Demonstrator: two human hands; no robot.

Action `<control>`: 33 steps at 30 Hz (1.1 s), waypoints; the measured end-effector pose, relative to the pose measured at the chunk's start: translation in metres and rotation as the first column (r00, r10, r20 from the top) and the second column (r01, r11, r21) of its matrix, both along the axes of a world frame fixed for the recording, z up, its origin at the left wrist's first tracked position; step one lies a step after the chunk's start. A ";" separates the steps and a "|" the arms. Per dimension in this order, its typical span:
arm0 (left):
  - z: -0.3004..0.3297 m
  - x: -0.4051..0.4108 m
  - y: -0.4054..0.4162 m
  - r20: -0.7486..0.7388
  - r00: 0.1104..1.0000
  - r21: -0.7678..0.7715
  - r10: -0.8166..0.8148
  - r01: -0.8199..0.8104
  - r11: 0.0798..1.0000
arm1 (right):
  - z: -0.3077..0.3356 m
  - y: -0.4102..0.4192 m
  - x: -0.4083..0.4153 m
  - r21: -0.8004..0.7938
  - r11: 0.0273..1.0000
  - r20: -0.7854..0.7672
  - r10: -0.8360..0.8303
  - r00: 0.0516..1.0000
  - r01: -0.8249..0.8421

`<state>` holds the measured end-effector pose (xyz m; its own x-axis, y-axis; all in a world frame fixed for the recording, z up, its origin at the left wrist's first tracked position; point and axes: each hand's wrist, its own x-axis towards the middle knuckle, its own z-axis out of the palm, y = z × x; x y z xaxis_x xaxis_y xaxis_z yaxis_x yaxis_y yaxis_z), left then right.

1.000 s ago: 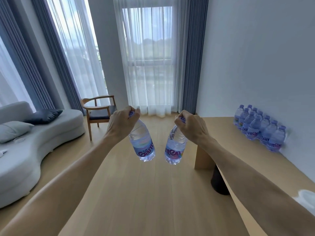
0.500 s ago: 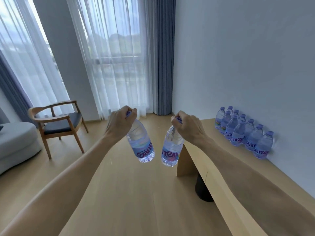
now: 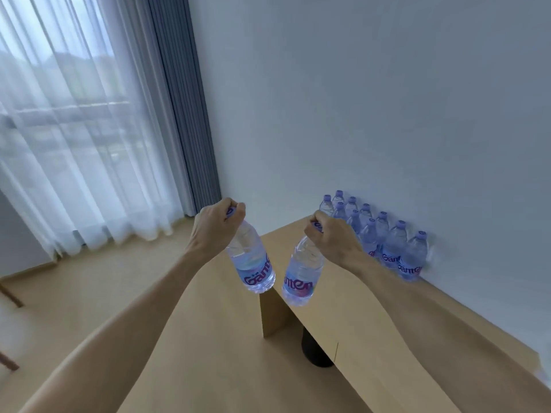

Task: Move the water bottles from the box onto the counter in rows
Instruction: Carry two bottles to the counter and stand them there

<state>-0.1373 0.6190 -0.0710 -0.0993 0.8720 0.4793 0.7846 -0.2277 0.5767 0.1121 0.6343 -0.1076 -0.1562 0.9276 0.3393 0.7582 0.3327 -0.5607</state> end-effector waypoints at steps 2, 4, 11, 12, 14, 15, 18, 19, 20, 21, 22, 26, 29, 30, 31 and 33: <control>-0.004 0.013 0.033 0.007 0.998 -0.009 -0.056 0.056 0.998 | -0.005 0.020 0.014 -0.015 0.998 -0.015 -0.058 0.998 0.058; -0.009 0.030 0.064 0.012 0.993 -0.012 -0.120 0.120 0.993 | -0.012 0.040 0.031 -0.047 0.992 -0.038 -0.122 0.992 0.120; -0.038 0.095 0.163 0.067 0.952 -0.086 -0.300 0.305 0.948 | -0.047 0.106 0.097 -0.076 0.960 -0.108 -0.275 0.955 0.268; -0.042 0.105 0.176 0.074 0.942 -0.101 -0.328 0.334 0.937 | -0.052 0.116 0.107 -0.080 0.955 -0.108 -0.292 0.950 0.284; -0.052 0.125 0.201 0.089 0.921 -0.132 -0.379 0.388 0.912 | -0.060 0.133 0.127 -0.088 0.944 -0.106 -0.327 0.939 0.319; -0.057 0.136 0.213 0.100 0.910 -0.142 -0.402 0.413 0.900 | -0.063 0.141 0.137 -0.093 0.938 -0.106 -0.343 0.933 0.334; -0.074 0.166 0.246 0.112 0.872 -0.165 -0.477 0.490 0.856 | -0.075 0.162 0.164 -0.107 0.920 -0.131 -0.389 0.912 0.377; -0.080 0.176 0.256 0.111 0.857 -0.184 -0.503 0.515 0.837 | -0.079 0.166 0.172 -0.117 0.913 -0.135 -0.404 0.905 0.390; -0.086 0.185 0.265 0.114 0.843 -0.207 -0.526 0.538 0.817 | -0.083 0.169 0.180 -0.129 0.907 -0.136 -0.418 0.898 0.402; -0.091 0.195 0.274 0.118 0.828 -0.234 -0.548 0.559 0.795 | -0.087 0.171 0.187 -0.142 0.900 -0.136 -0.430 0.892 0.412; -0.096 0.204 0.280 0.119 0.812 -0.256 -0.572 0.582 0.772 | -0.091 0.172 0.195 -0.155 0.892 -0.135 -0.444 0.886 0.424; -0.111 0.244 0.298 0.103 0.707 -0.248 -0.699 0.699 0.671 | -0.107 0.173 0.226 -0.214 0.845 -0.118 -0.521 0.845 0.491; -0.125 0.273 0.310 0.140 0.652 -0.272 -0.745 0.749 0.604 | -0.118 0.168 0.245 -0.217 0.809 -0.083 -0.574 0.815 0.547; -0.130 0.283 0.314 0.144 0.625 -0.288 -0.767 0.768 0.572 | -0.122 0.166 0.250 -0.222 0.796 -0.072 -0.590 0.804 0.563; -0.135 0.292 0.318 0.131 0.590 -0.301 -0.797 0.789 0.535 | -0.126 0.163 0.255 -0.230 0.783 -0.067 -0.605 0.794 0.578; -0.144 0.309 0.326 0.088 0.500 -0.330 -0.861 0.831 0.448 | -0.133 0.157 0.264 -0.248 0.761 -0.071 -0.631 0.772 0.599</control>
